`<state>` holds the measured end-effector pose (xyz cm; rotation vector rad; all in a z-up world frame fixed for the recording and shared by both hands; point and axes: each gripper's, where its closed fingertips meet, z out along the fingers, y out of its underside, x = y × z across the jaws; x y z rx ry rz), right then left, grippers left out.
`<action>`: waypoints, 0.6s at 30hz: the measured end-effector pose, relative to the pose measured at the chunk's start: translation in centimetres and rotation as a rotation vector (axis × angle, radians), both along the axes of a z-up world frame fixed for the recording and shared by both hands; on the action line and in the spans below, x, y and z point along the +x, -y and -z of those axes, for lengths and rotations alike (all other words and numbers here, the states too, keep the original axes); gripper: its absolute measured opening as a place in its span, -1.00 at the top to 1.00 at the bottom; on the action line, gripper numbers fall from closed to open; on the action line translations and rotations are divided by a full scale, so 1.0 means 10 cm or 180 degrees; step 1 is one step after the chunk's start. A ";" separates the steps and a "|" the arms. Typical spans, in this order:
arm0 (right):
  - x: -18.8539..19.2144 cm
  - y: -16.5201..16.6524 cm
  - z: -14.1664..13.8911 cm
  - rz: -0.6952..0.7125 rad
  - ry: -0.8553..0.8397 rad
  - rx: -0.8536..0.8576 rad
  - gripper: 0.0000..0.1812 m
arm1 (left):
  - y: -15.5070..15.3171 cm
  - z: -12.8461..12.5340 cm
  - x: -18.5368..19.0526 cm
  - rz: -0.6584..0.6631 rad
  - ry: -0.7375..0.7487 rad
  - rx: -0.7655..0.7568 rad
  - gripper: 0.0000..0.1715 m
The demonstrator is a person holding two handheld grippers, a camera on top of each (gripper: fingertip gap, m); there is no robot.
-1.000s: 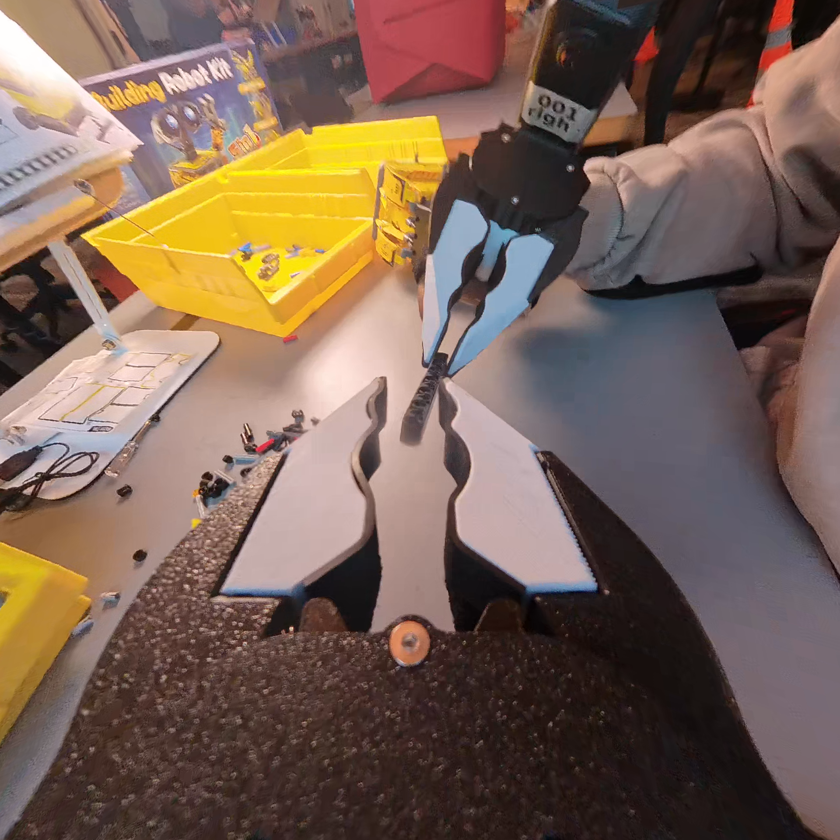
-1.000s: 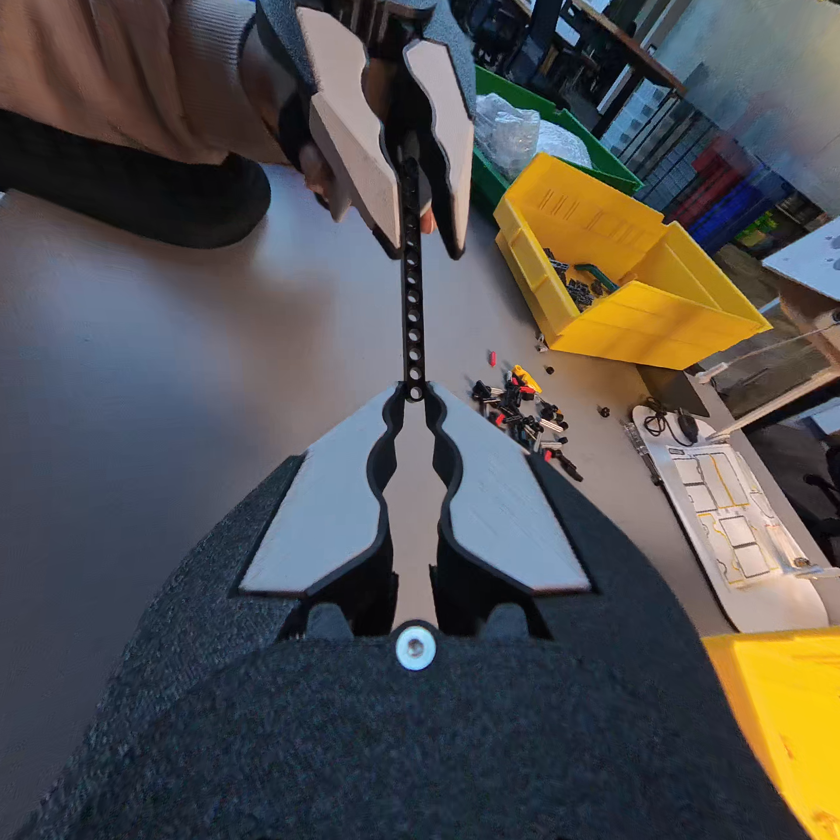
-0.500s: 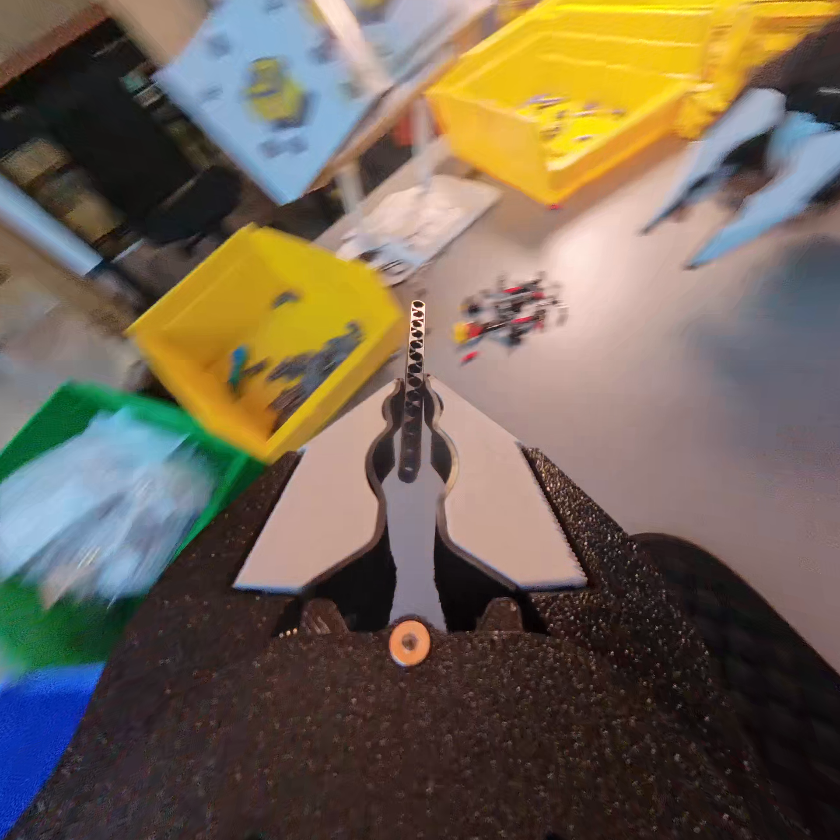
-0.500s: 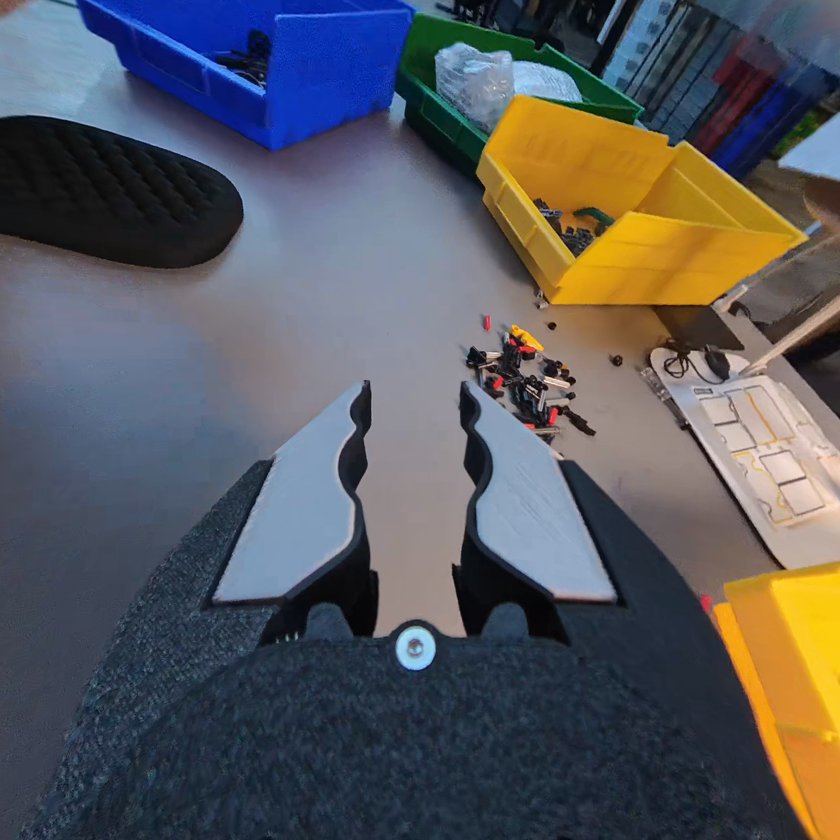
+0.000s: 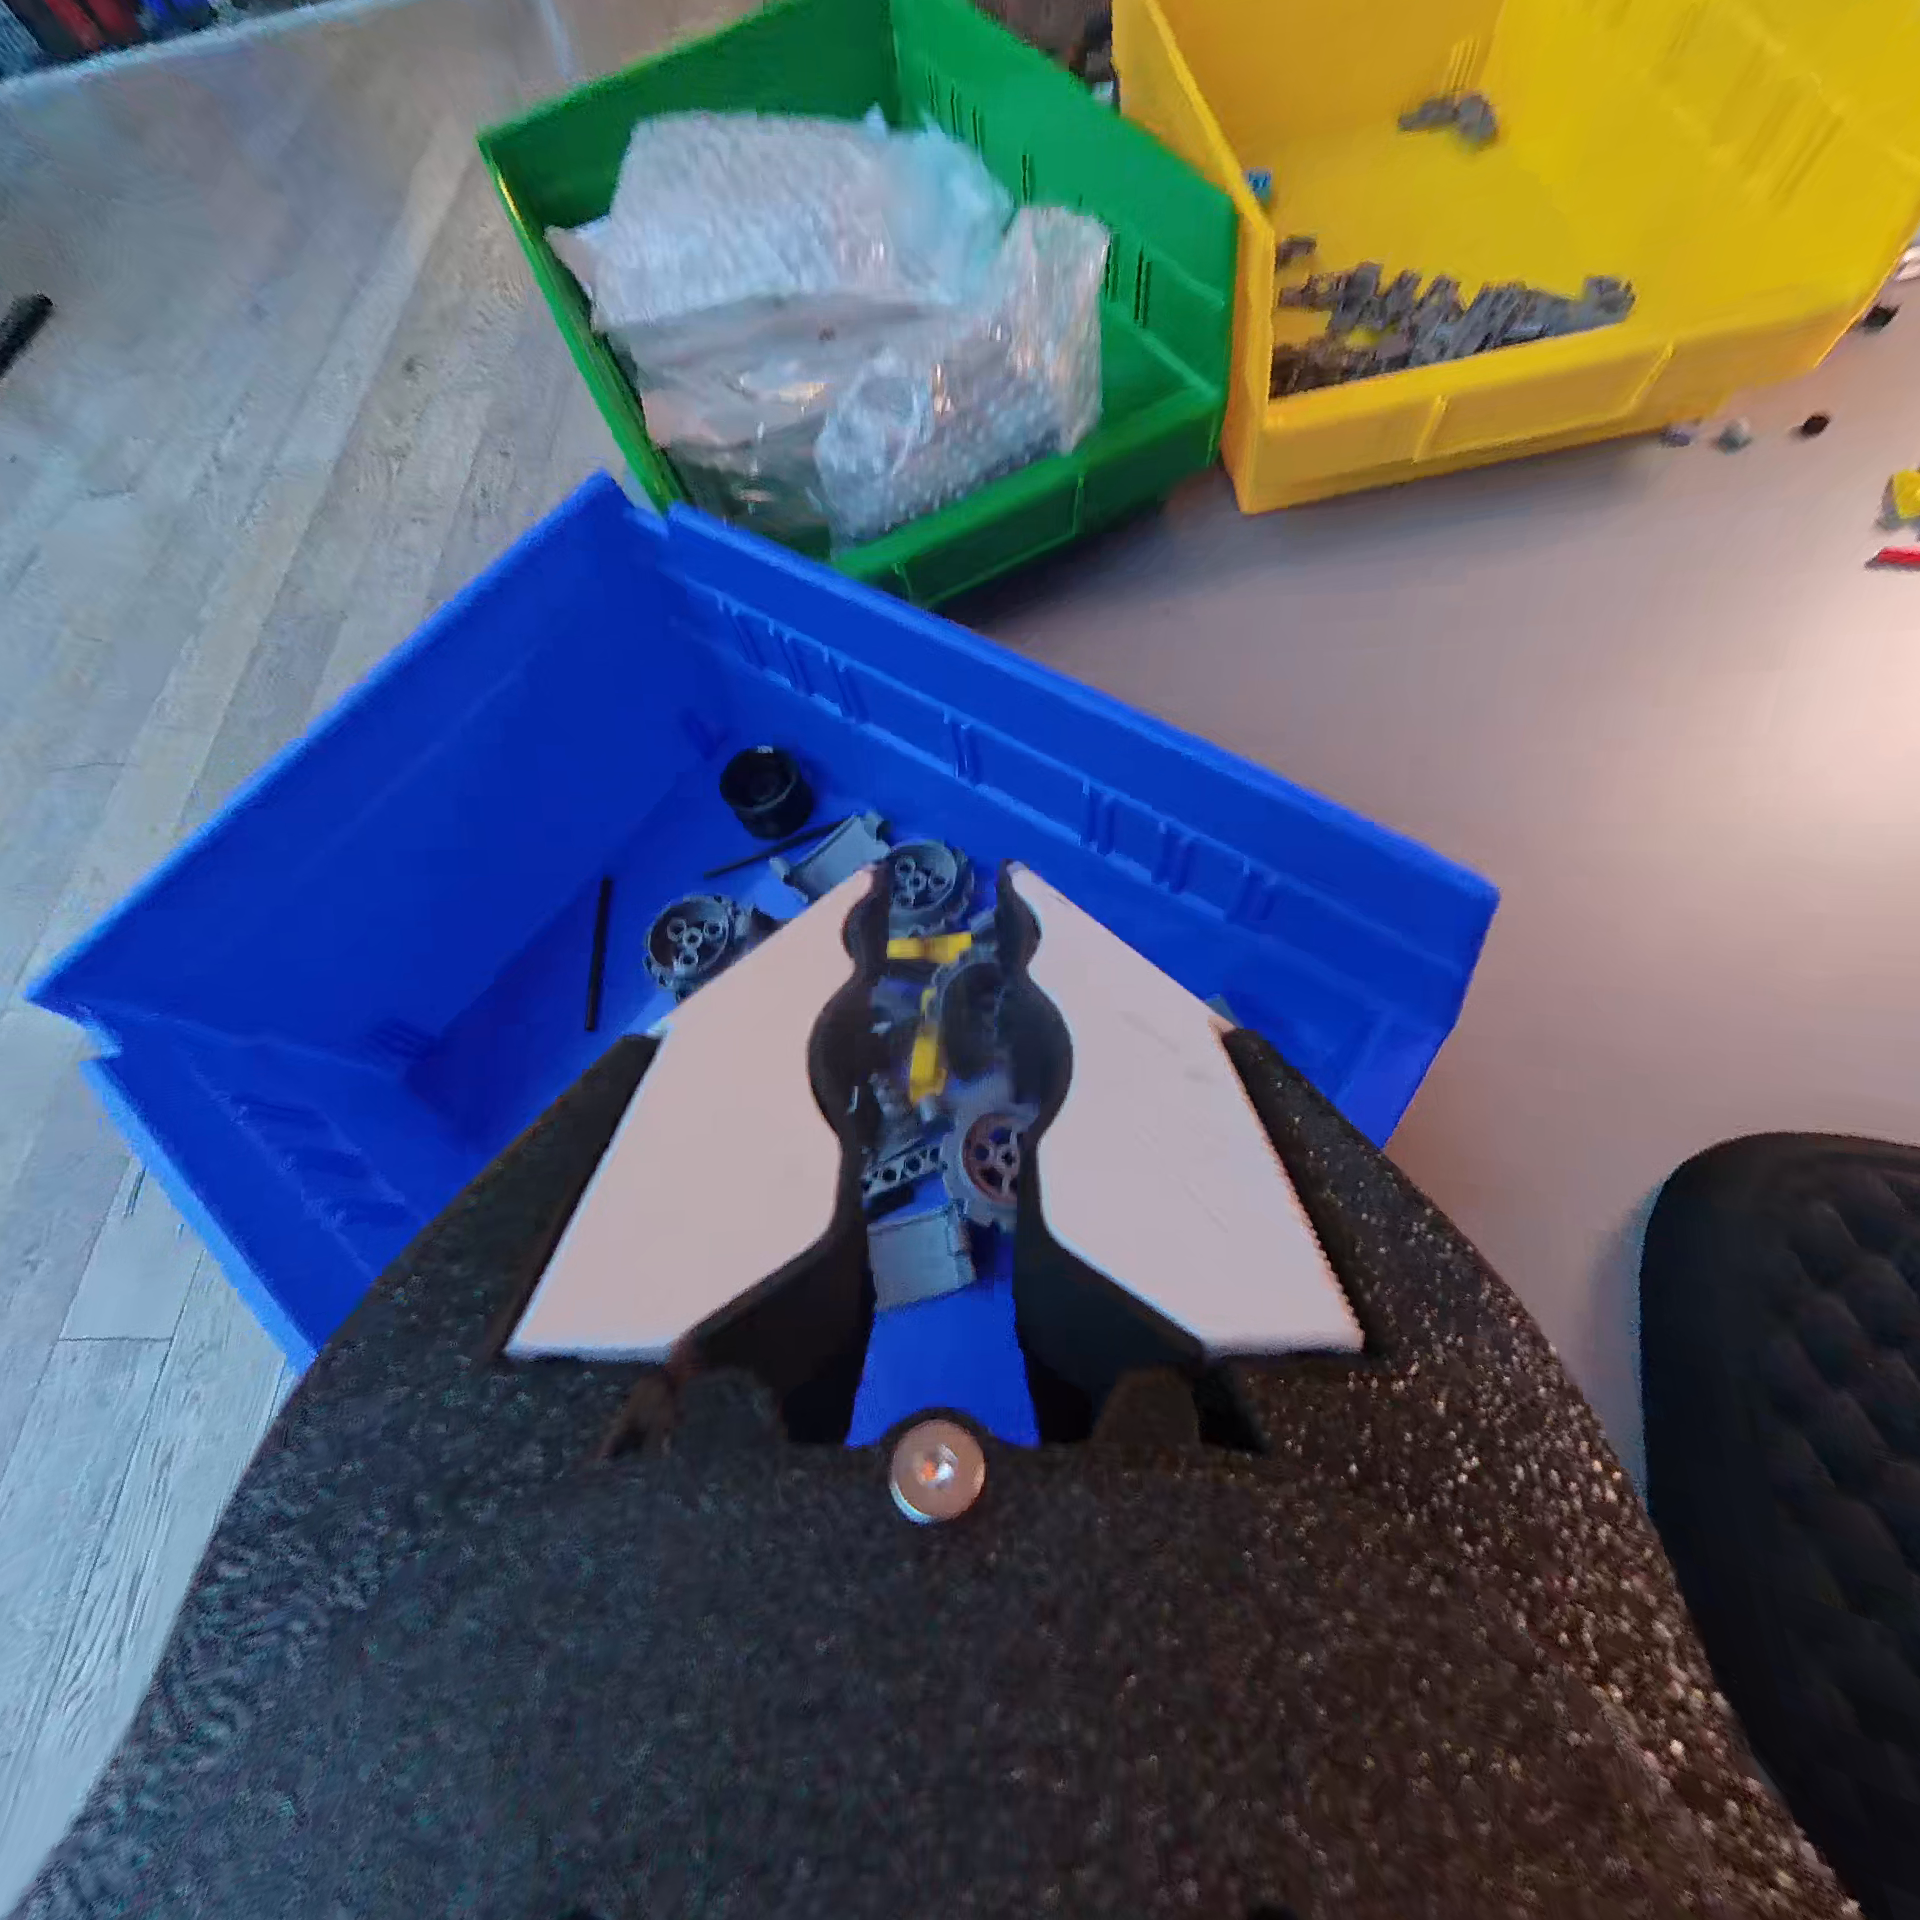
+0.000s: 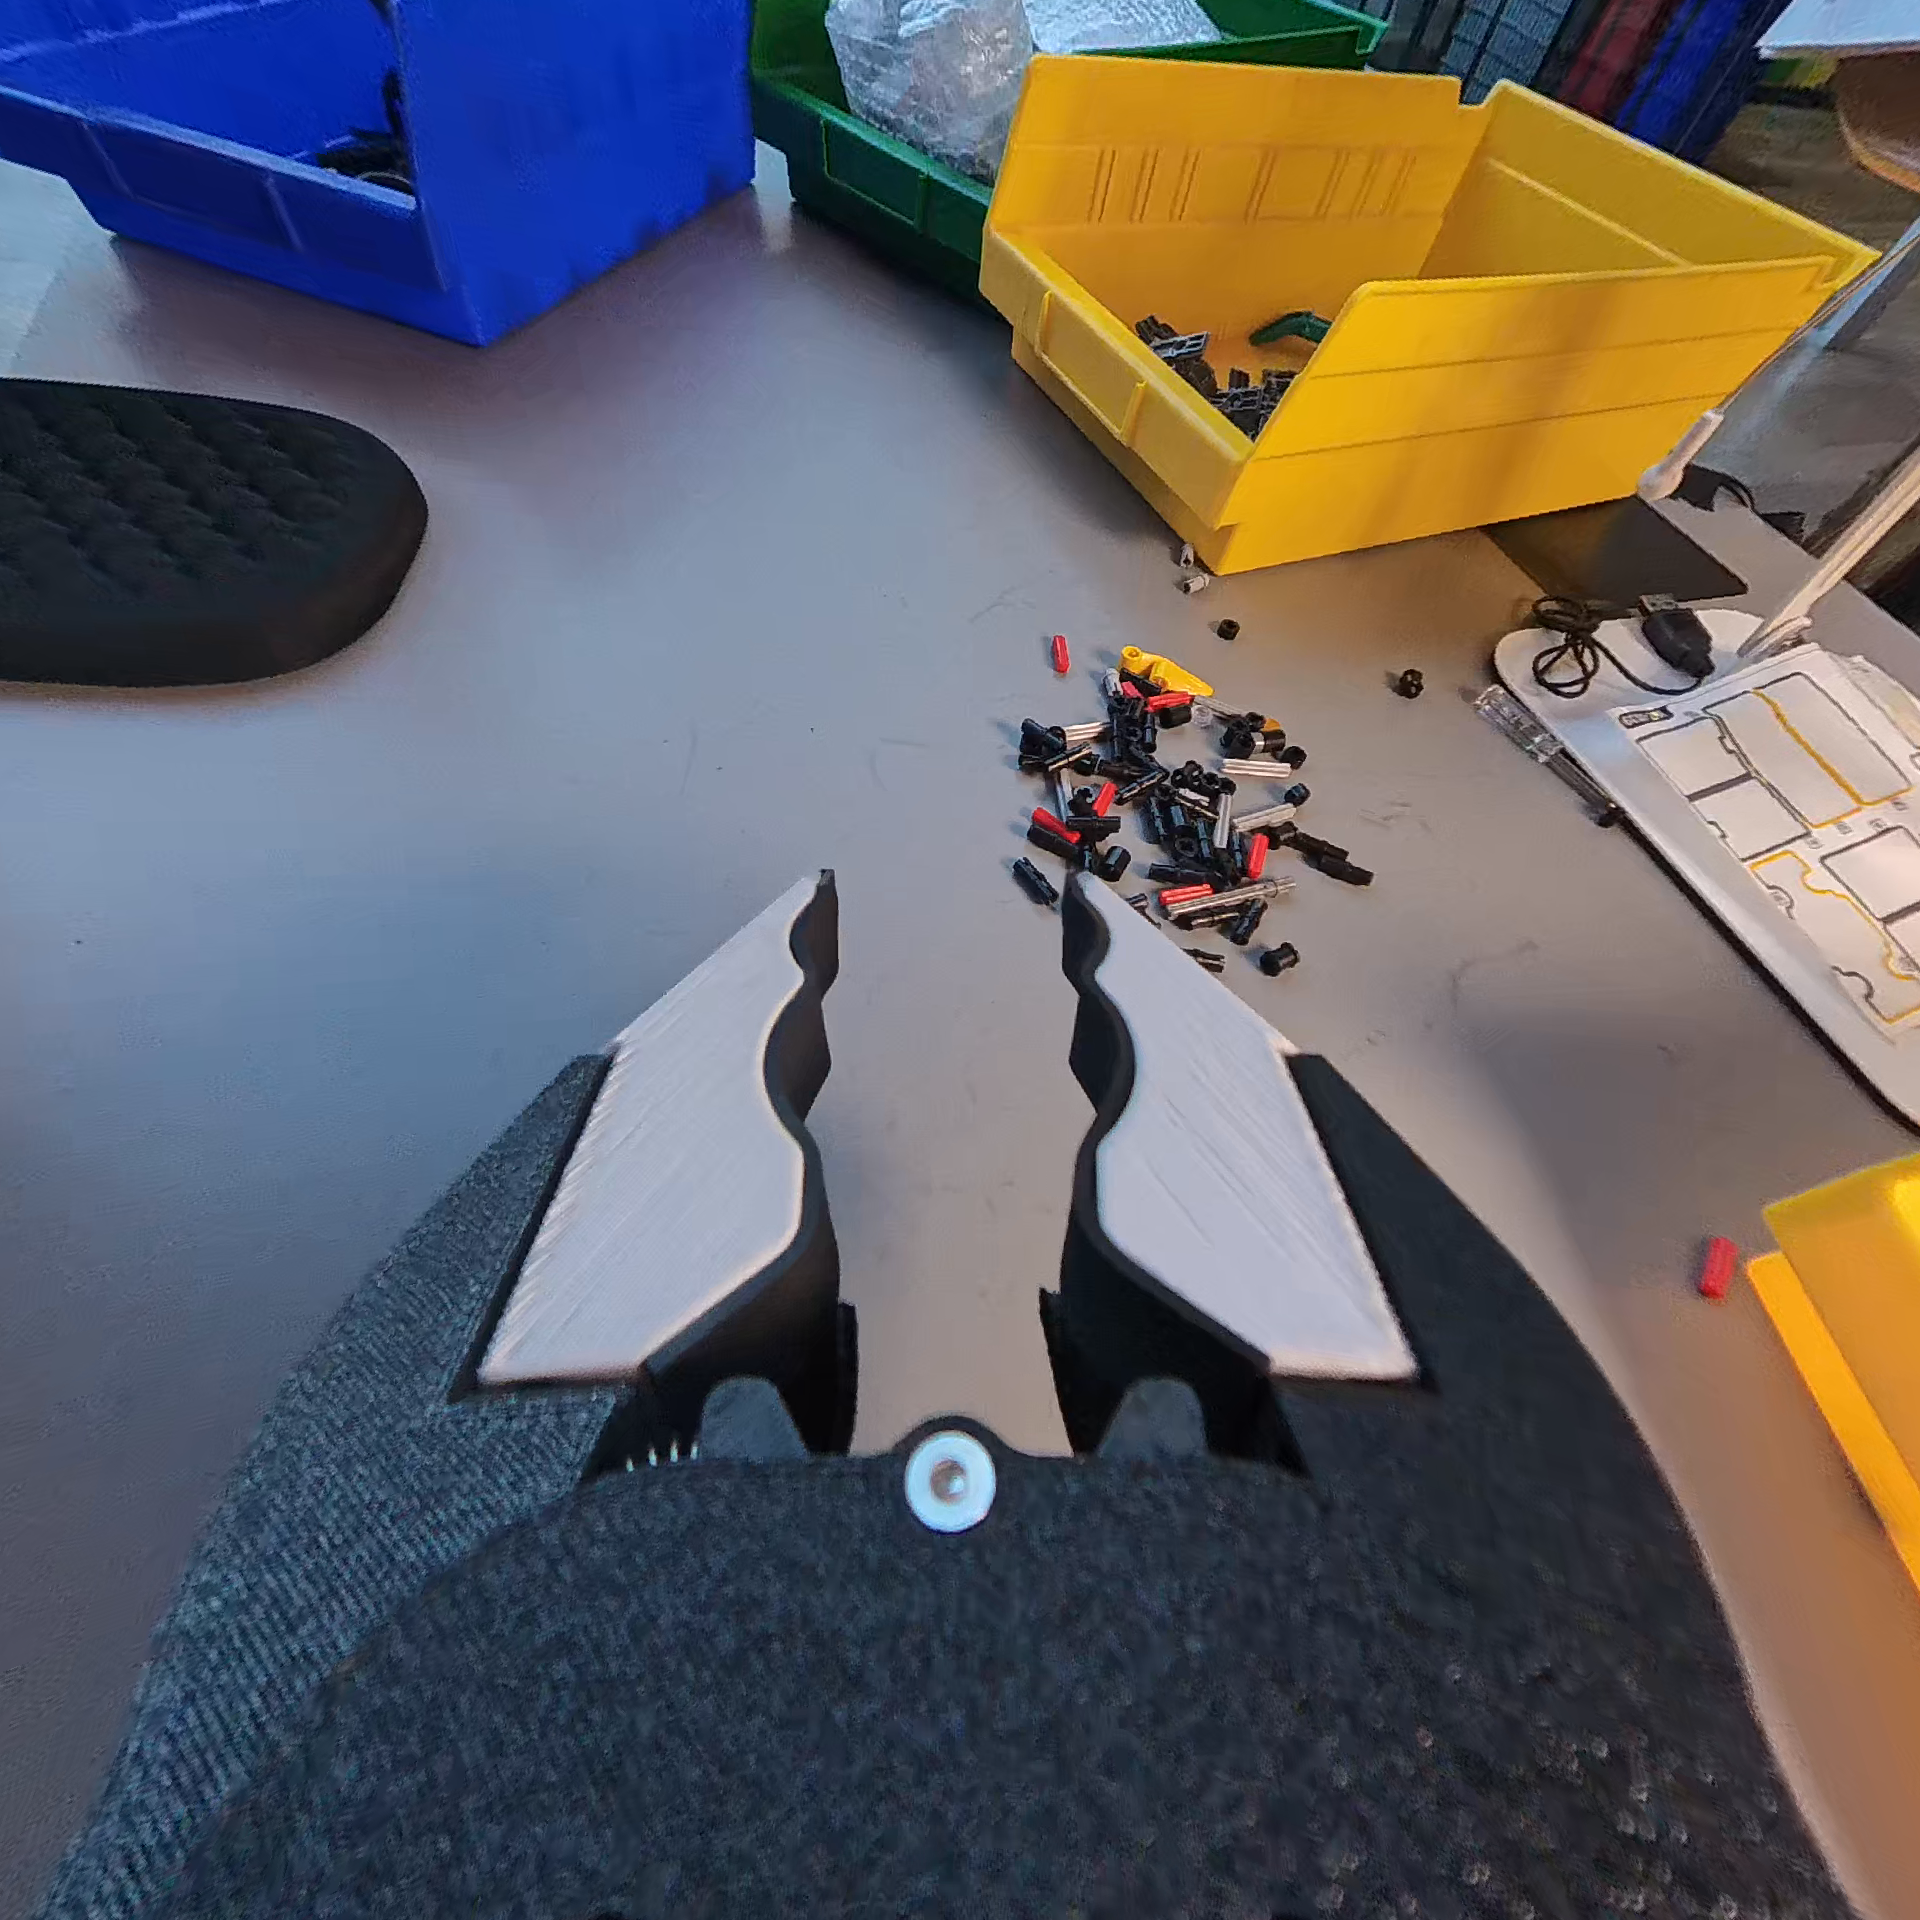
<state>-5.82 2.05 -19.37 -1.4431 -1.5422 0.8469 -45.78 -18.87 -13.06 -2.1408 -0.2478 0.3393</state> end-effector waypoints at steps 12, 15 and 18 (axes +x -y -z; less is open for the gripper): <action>0.04 -0.07 0.04 0.0075 -0.0038 -0.0066 0.56 | -1.12 -0.72 1.77 0.1819 0.0120 0.1136 0.24; 0.05 -0.08 0.04 0.0082 -0.0040 -0.0049 0.57 | -1.49 -0.63 2.39 0.2359 0.0249 0.1183 0.31; 0.05 -0.08 0.03 0.0102 -0.0064 -0.0012 0.57 | -1.85 -0.30 2.93 0.2820 0.0375 0.1003 0.26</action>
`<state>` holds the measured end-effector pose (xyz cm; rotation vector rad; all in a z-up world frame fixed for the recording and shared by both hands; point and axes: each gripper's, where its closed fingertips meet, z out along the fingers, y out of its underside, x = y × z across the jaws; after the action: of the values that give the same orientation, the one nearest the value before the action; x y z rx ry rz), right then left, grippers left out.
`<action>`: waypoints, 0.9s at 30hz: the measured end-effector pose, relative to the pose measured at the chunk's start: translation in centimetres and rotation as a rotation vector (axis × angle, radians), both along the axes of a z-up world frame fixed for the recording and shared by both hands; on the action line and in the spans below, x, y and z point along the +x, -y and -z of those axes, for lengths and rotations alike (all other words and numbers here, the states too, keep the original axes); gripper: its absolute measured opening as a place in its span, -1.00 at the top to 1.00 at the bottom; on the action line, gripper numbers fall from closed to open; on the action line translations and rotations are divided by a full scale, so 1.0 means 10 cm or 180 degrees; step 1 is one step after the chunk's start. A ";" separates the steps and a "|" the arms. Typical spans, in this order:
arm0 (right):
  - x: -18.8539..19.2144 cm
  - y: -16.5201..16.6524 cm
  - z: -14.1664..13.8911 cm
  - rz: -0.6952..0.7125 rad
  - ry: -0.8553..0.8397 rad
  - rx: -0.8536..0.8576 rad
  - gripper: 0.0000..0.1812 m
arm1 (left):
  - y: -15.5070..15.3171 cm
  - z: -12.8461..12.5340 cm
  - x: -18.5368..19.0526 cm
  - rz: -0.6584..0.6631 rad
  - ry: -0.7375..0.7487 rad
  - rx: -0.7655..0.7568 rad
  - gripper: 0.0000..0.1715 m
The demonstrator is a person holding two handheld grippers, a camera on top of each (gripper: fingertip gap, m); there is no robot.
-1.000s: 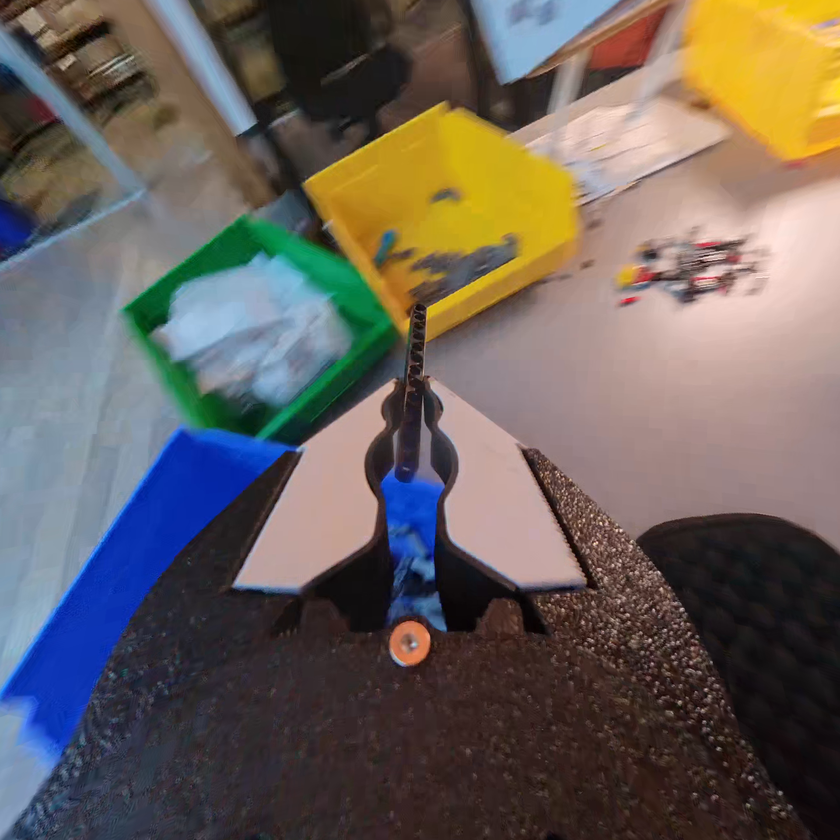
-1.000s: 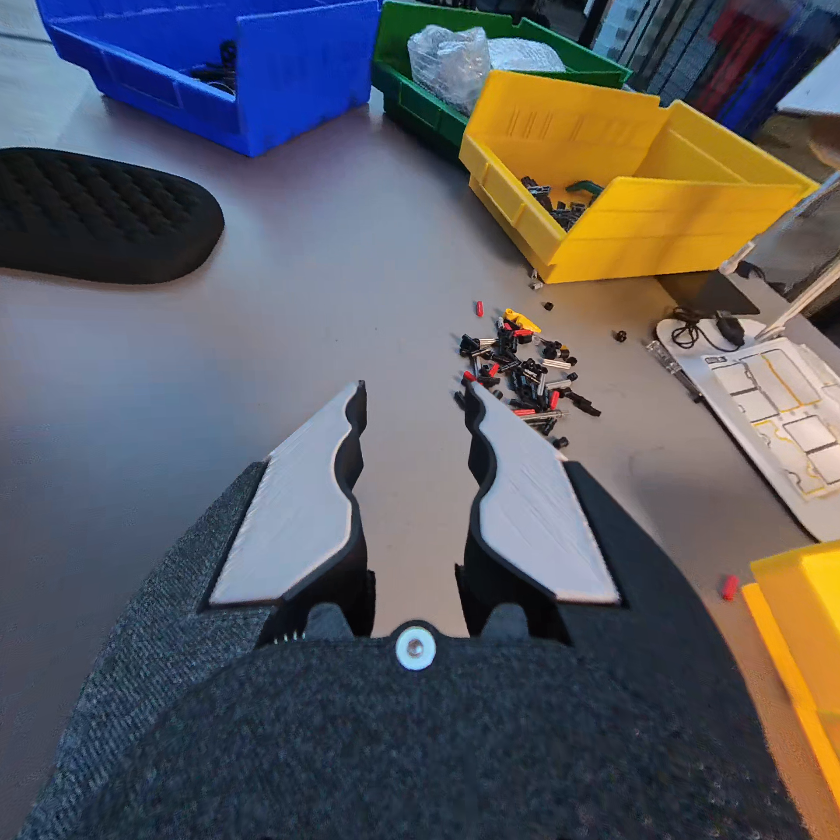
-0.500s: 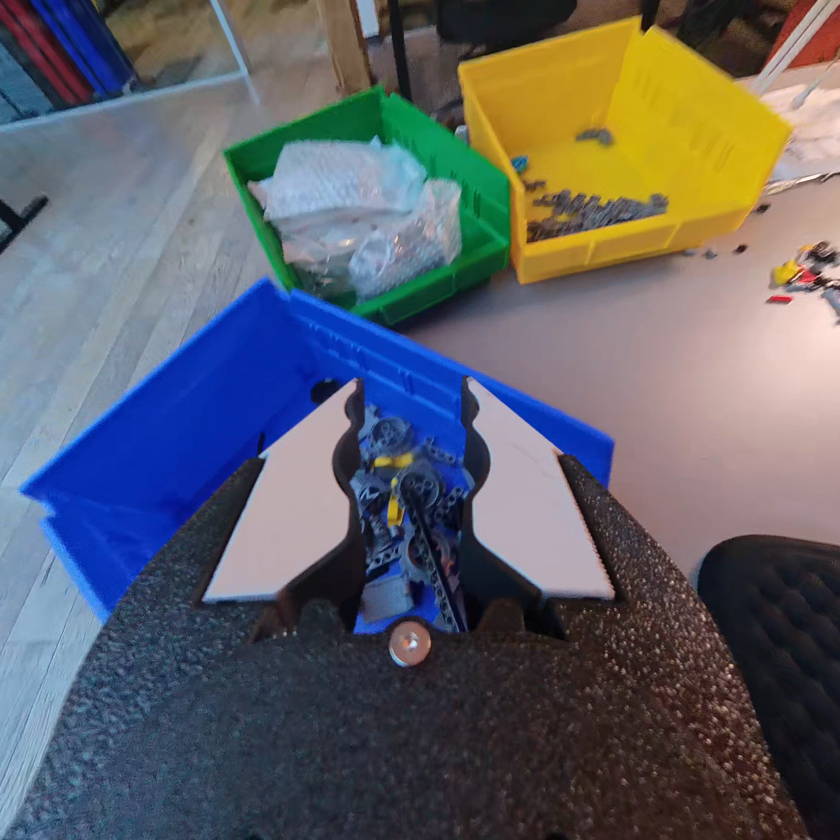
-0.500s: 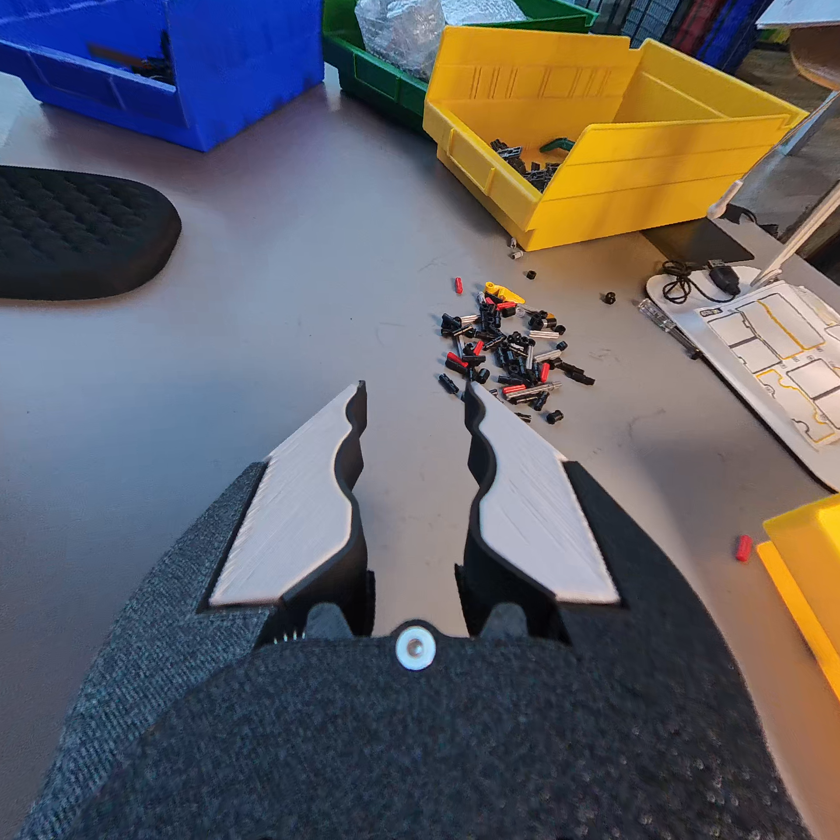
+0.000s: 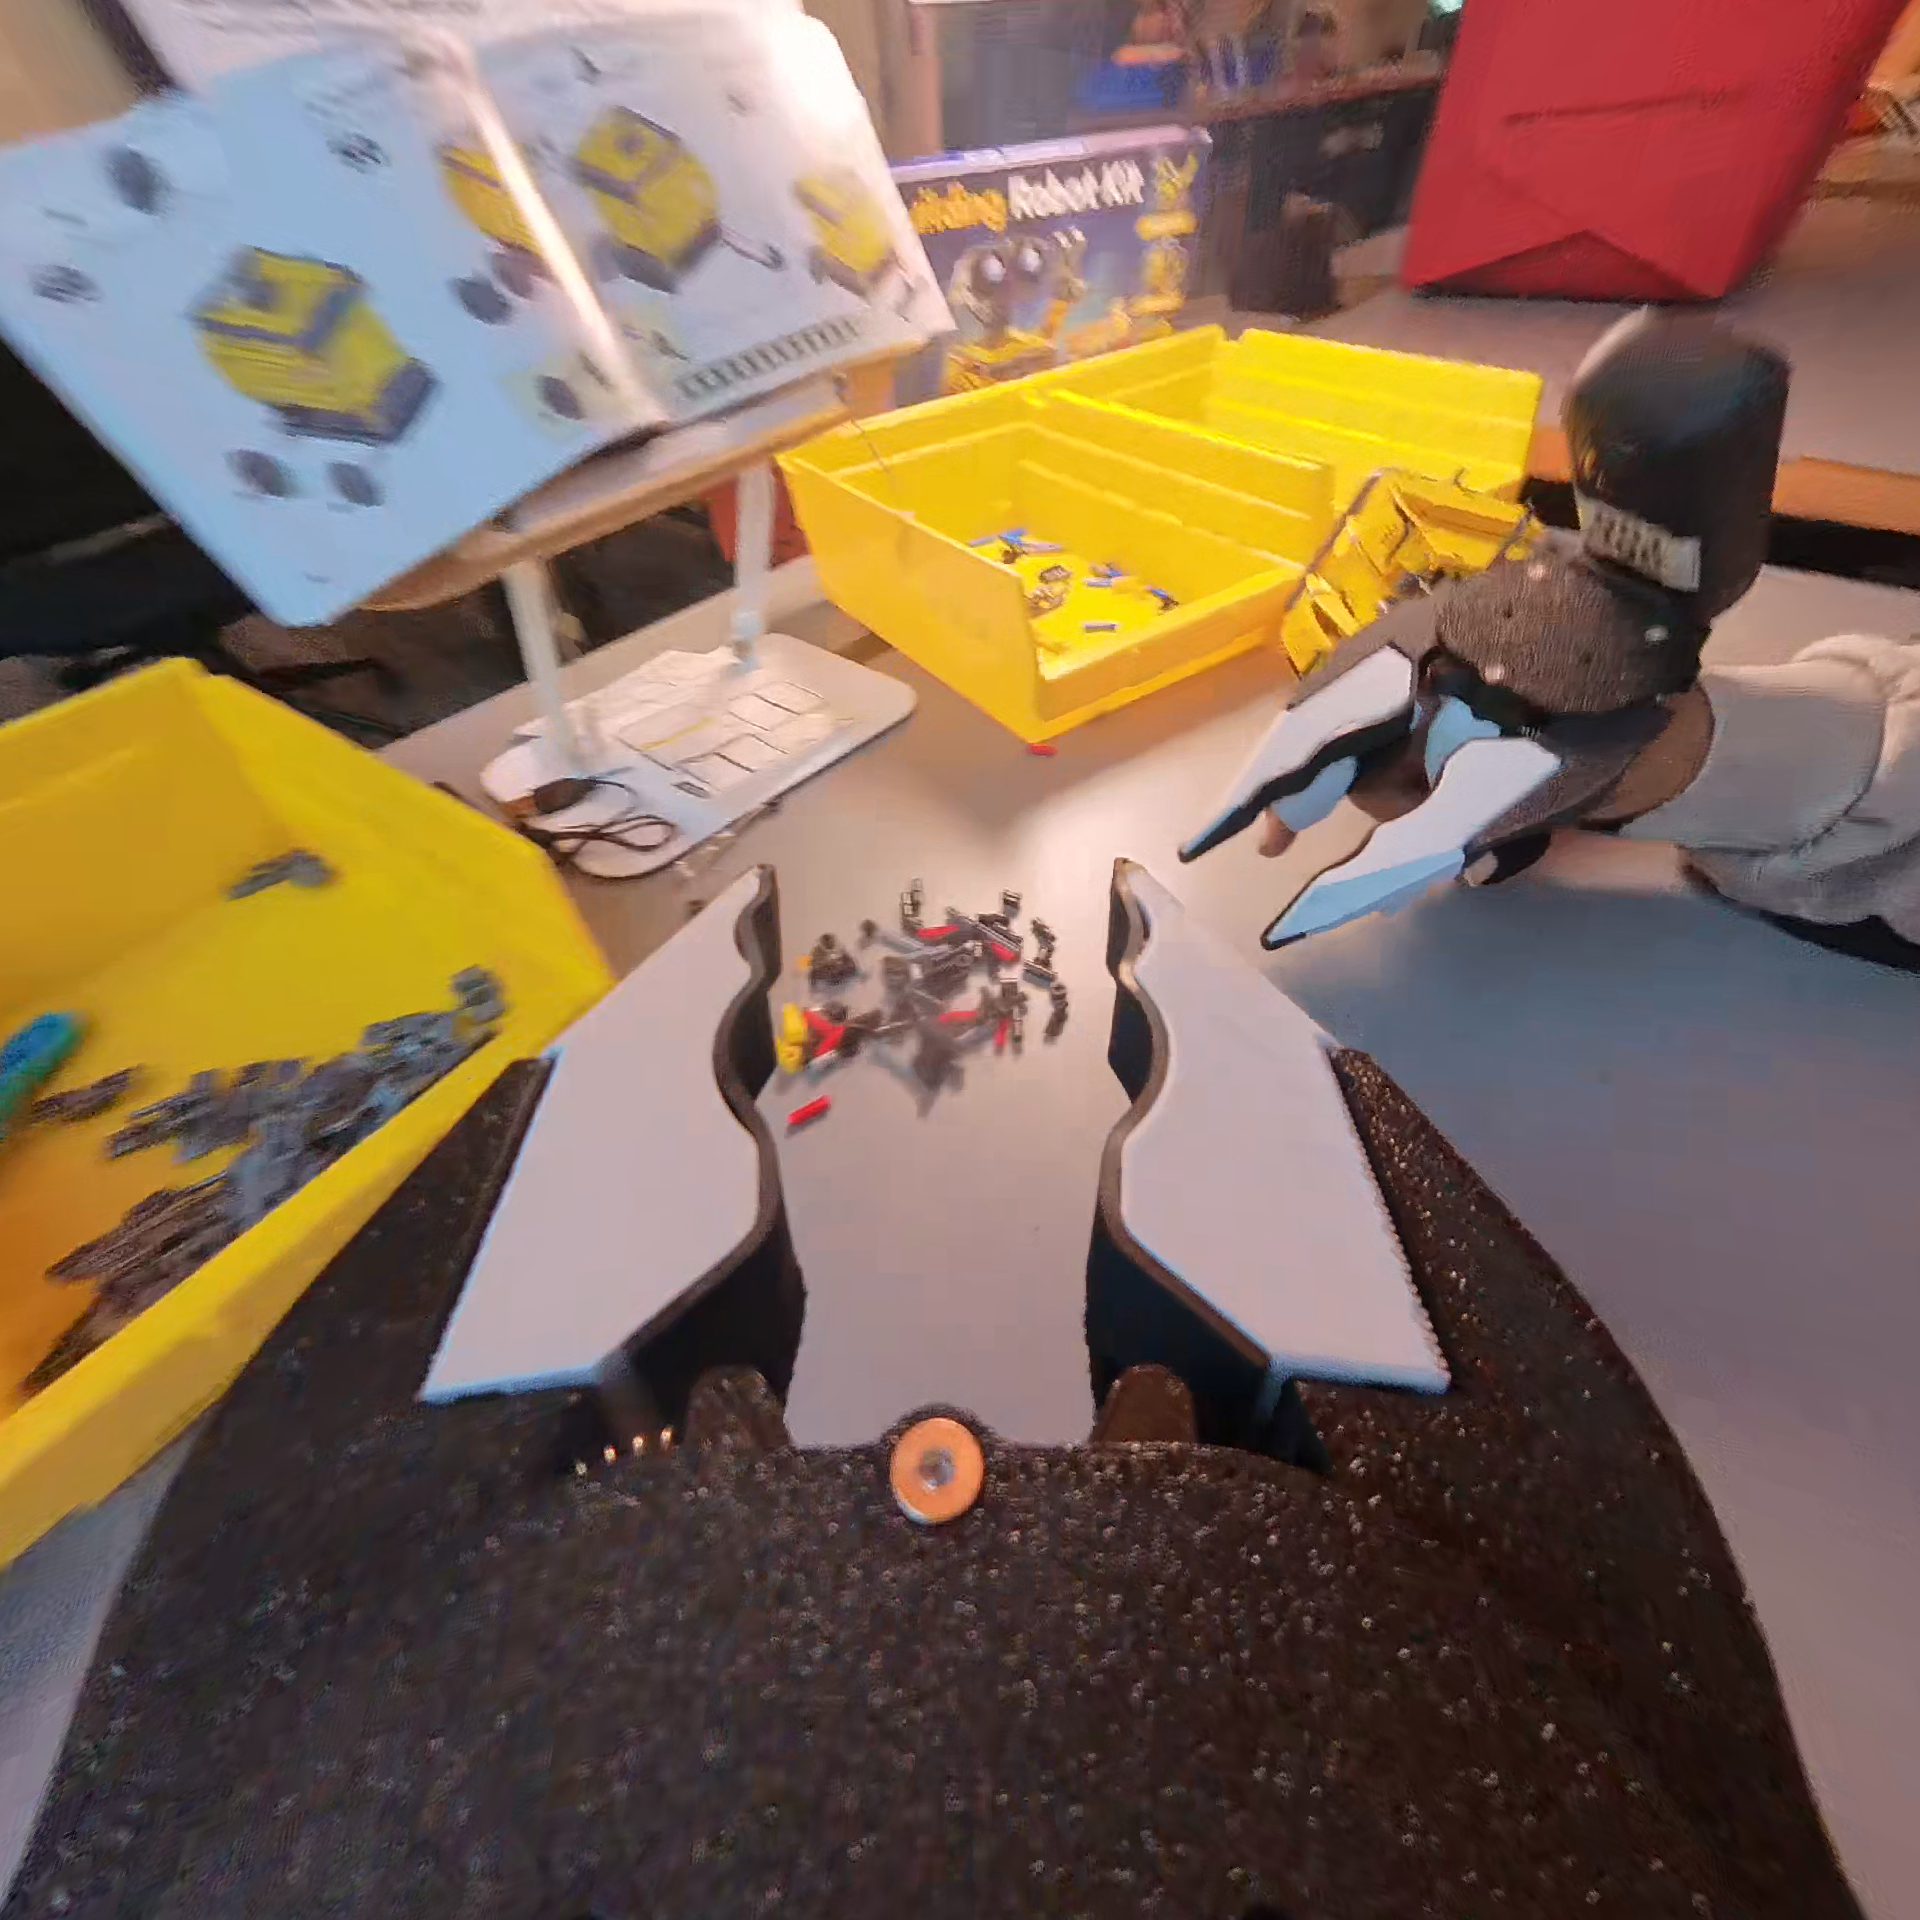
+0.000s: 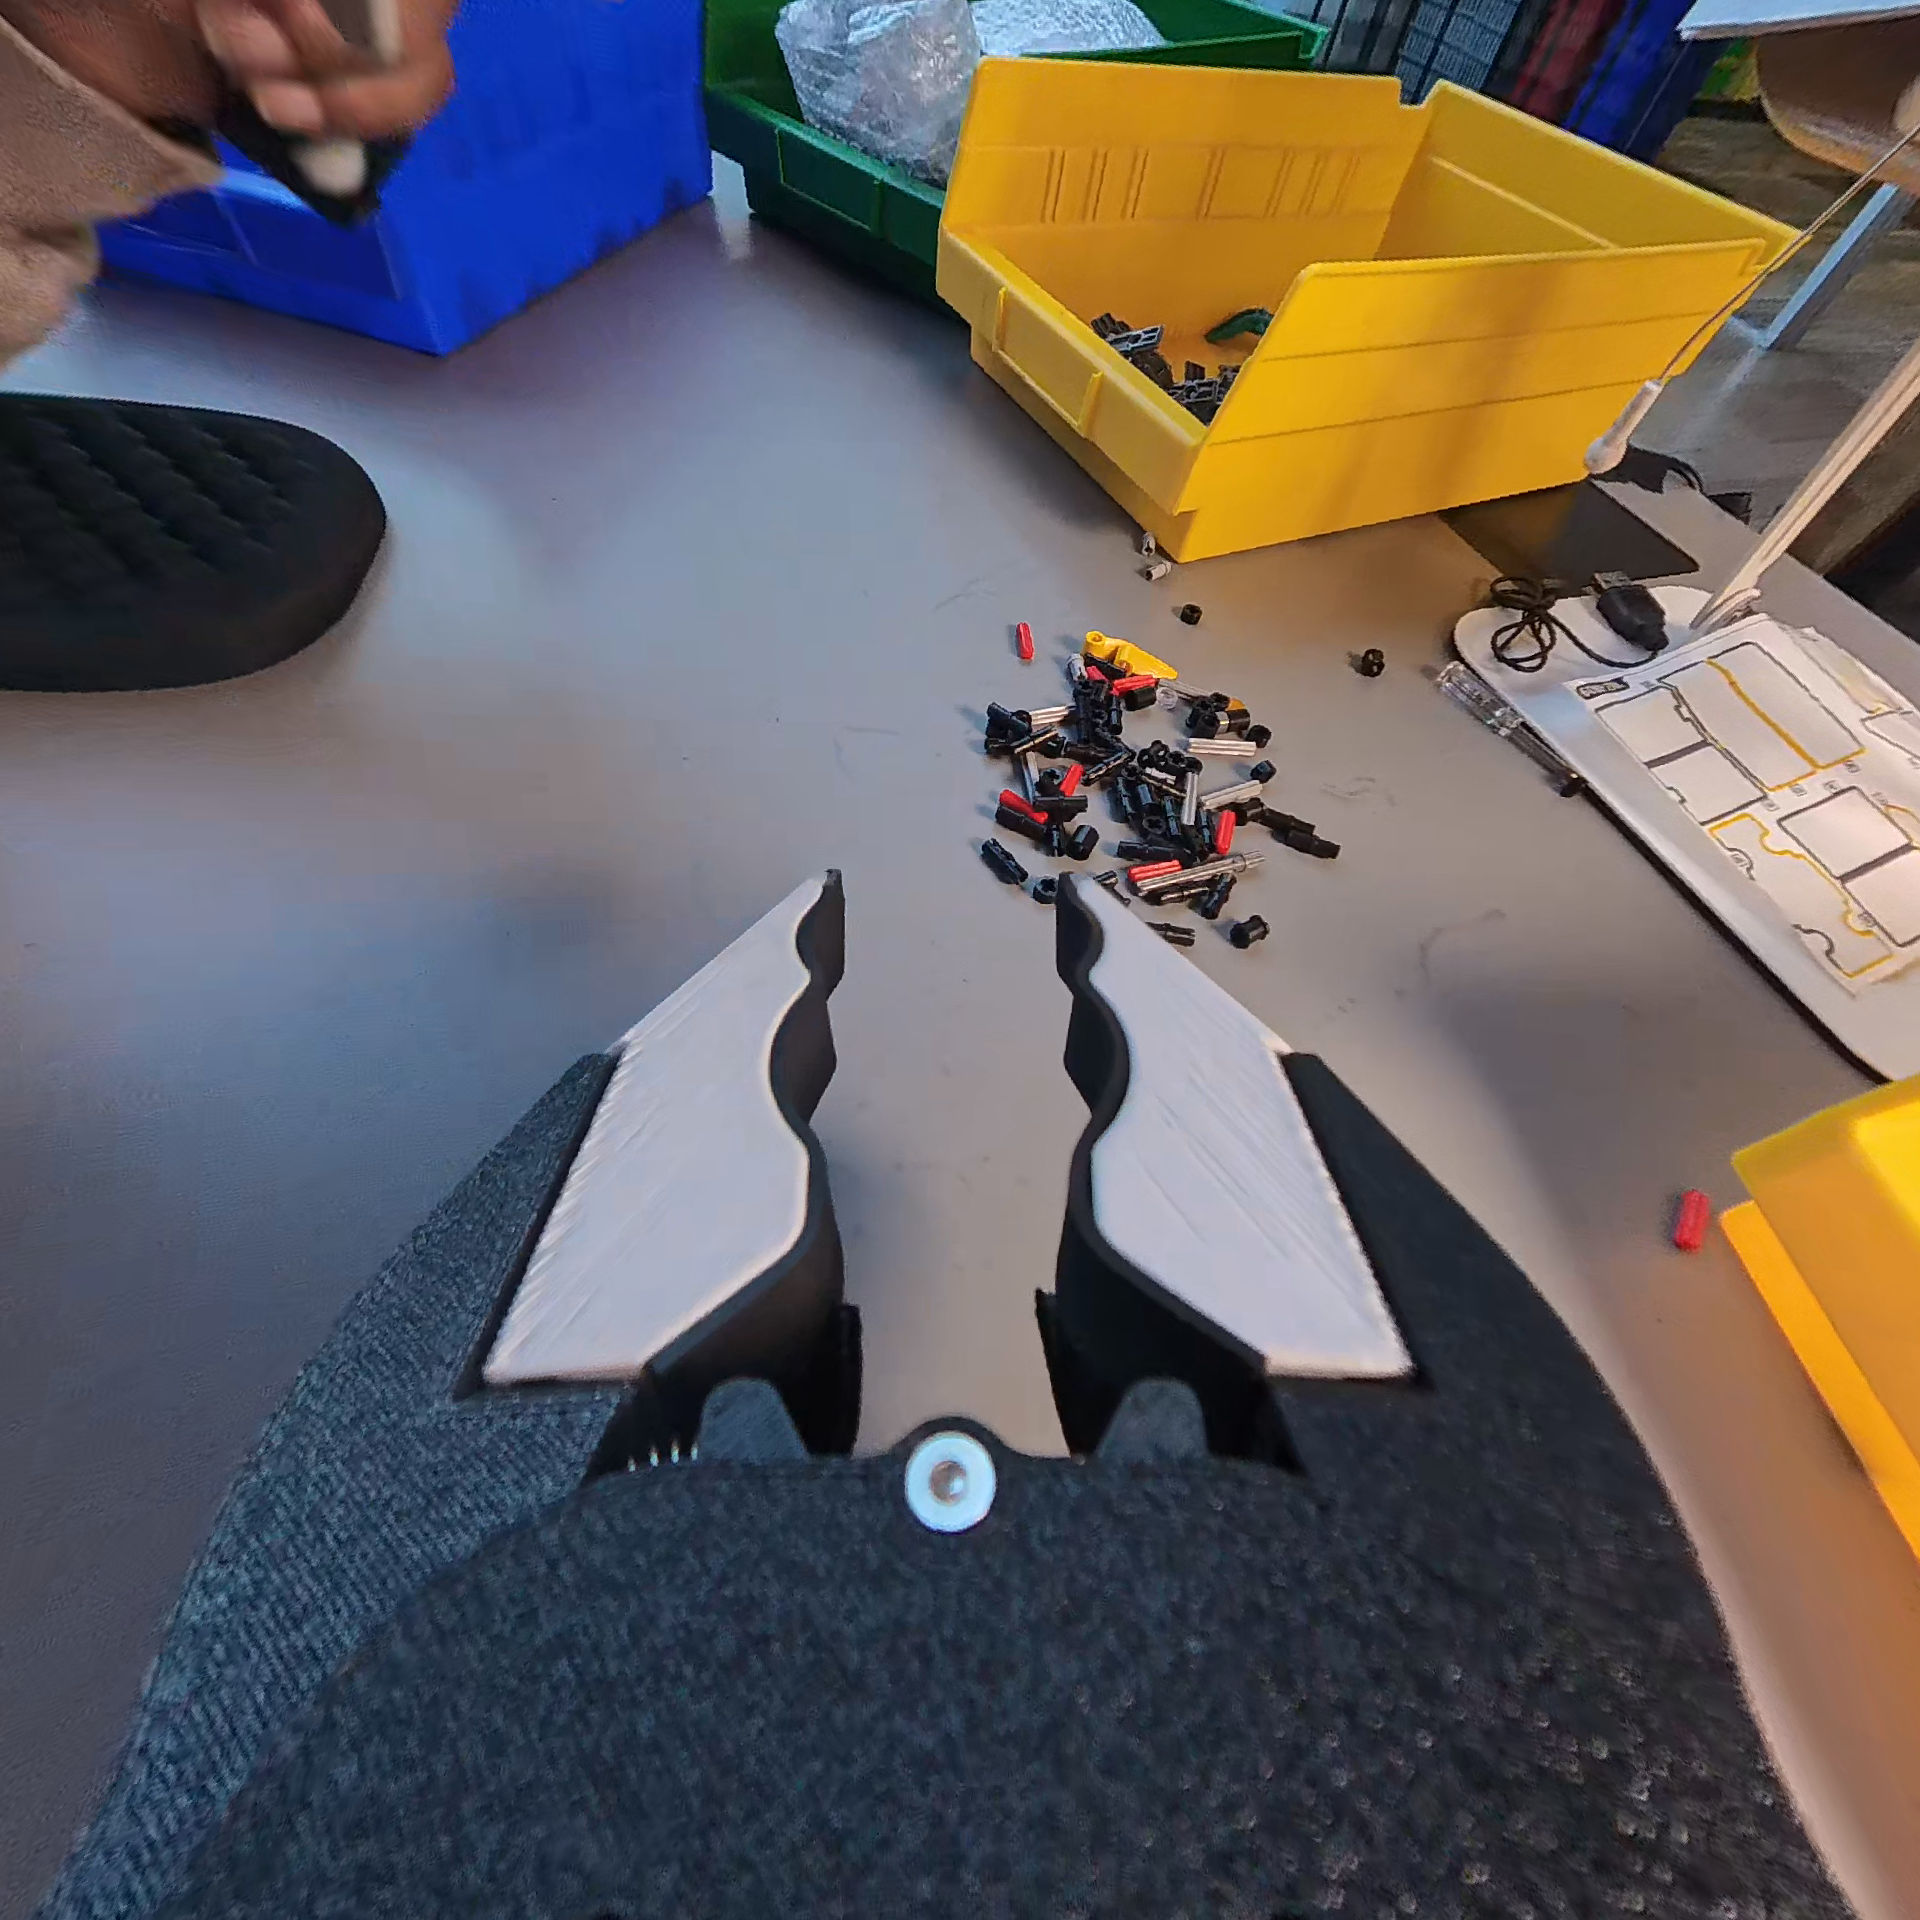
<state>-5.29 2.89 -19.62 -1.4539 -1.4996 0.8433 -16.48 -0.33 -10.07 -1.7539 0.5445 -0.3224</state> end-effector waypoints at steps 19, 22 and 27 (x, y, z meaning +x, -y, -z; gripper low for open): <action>0.48 -0.32 -0.78 0.0720 -0.0011 0.0643 0.31 | -0.21 0.94 0.65 0.0542 0.0149 -0.0557 0.26; 1.06 -0.56 -0.98 0.1179 0.0218 0.0780 0.26 | -0.18 0.94 0.65 0.0552 0.0154 -0.0559 0.26; 2.00 -0.75 -0.72 0.1657 0.0840 0.0376 -0.25 | -0.14 0.93 0.66 0.0591 0.0172 -0.0575 0.26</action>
<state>14.75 10.36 -12.39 -1.8025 -1.2361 0.2521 -9.83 1.04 -19.39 -1.8658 0.6575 -0.5627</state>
